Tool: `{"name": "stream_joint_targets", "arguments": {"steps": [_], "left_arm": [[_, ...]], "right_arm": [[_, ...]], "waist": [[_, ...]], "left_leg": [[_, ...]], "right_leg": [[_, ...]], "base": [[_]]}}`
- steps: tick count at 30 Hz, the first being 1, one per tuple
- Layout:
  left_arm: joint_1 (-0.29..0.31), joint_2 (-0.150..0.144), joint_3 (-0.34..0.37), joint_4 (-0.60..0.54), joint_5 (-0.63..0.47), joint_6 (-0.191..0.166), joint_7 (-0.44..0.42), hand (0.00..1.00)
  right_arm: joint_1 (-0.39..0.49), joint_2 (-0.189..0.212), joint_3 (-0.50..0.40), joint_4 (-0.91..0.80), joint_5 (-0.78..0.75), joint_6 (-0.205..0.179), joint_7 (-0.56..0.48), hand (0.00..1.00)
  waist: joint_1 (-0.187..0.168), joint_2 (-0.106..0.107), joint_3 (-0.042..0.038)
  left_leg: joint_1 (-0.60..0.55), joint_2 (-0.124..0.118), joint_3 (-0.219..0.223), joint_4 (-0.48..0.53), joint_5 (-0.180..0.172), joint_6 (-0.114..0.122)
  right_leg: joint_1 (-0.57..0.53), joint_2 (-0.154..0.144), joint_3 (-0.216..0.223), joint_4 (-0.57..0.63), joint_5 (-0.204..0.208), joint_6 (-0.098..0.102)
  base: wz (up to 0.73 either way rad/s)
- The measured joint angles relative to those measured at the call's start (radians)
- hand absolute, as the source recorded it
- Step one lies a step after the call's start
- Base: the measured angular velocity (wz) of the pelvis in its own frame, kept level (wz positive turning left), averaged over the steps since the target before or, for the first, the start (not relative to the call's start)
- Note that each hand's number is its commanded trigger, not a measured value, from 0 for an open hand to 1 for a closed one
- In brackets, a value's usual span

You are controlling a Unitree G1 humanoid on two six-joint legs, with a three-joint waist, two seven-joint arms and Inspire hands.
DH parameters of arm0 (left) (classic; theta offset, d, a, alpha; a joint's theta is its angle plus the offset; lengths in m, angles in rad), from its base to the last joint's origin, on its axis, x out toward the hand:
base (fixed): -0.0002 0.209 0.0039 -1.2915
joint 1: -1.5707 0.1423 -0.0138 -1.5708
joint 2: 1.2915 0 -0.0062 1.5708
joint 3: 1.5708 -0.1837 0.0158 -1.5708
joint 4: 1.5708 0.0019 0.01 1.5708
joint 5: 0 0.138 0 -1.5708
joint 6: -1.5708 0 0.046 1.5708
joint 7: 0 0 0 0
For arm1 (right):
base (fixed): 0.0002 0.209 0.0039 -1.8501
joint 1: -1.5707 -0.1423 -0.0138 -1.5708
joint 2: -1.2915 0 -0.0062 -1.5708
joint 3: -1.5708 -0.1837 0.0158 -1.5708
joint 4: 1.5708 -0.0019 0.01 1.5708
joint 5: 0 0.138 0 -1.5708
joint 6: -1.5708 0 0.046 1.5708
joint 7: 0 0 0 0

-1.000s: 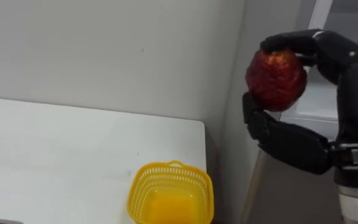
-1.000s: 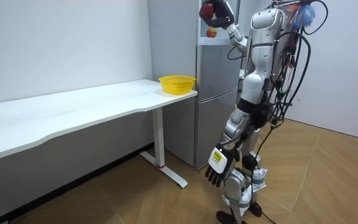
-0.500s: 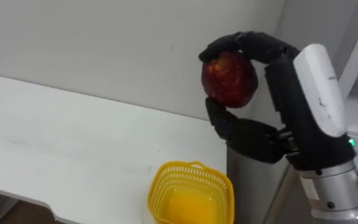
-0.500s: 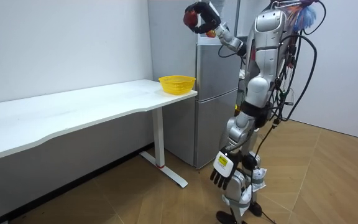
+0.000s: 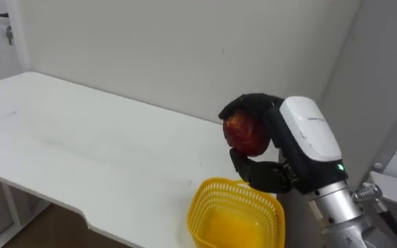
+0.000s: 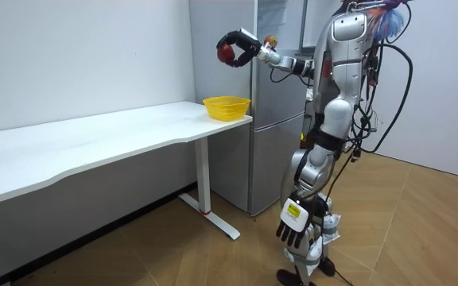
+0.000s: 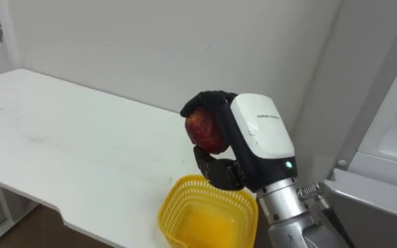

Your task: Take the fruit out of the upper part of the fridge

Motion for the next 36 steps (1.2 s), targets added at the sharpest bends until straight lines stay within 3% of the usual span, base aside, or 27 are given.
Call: {"name": "stream_joint_targets", "arguments": {"steps": [4, 15, 19, 25, 36], "left_arm": [[0.002, 0.002, 0.000, -0.039, 0.000, 0.000, 0.001, 0.00], [0.000, 0.007, -0.007, -0.038, 0.000, 0.003, 0.004, 0.00], [-0.002, 0.008, -0.014, -0.038, 0.000, 0.021, 0.002, 0.00], [-0.008, 0.009, -0.014, -0.036, 0.008, 0.031, -0.001, 0.00], [-0.013, 0.013, -0.032, -0.036, 0.008, 0.038, 0.005, 0.00]], "right_arm": [[-0.003, -0.009, 0.050, 0.053, 0.003, 0.019, 0.012, 1.00], [-0.003, -0.009, 0.098, 0.122, 0.004, 0.022, 0.016, 1.00], [-0.003, -0.016, 0.106, 0.144, -0.001, 0.058, 0.016, 1.00], [-0.003, -0.019, 0.127, 0.211, 0.000, 0.081, 0.027, 1.00], [-0.005, -0.019, 0.127, 0.267, 0.002, 0.080, 0.058, 1.00]], "waist": [[0.011, -0.003, 0.0014], [0.018, -0.003, 0.0029], [0.020, -0.013, 0.0004], [0.032, -0.021, 0.0021], [0.030, -0.018, 0.0048]], "left_leg": [[-0.001, 0.000, -0.004, 0.001, 0.000, 0.000], [-0.009, -0.003, -0.017, 0.002, 0.000, 0.000], [-0.040, -0.004, -0.025, 0.018, 0.000, 0.000], [-0.056, -0.004, -0.031, 0.030, 0.000, 0.000], [-0.059, -0.004, -0.029, 0.034, 0.001, -0.001]], "right_leg": [[0.000, 0.000, 0.000, 0.001, 0.000, 0.000], [-0.002, -0.001, -0.005, 0.002, -0.001, 0.002], [-0.020, -0.002, -0.016, 0.002, -0.001, 0.002], [-0.025, -0.001, -0.016, 0.000, -0.001, 0.002], [-0.026, -0.001, -0.015, 0.000, -0.001, 0.002]], "base": [[0.03], [0.03], [0.07], [0.05], [0.00]]}}
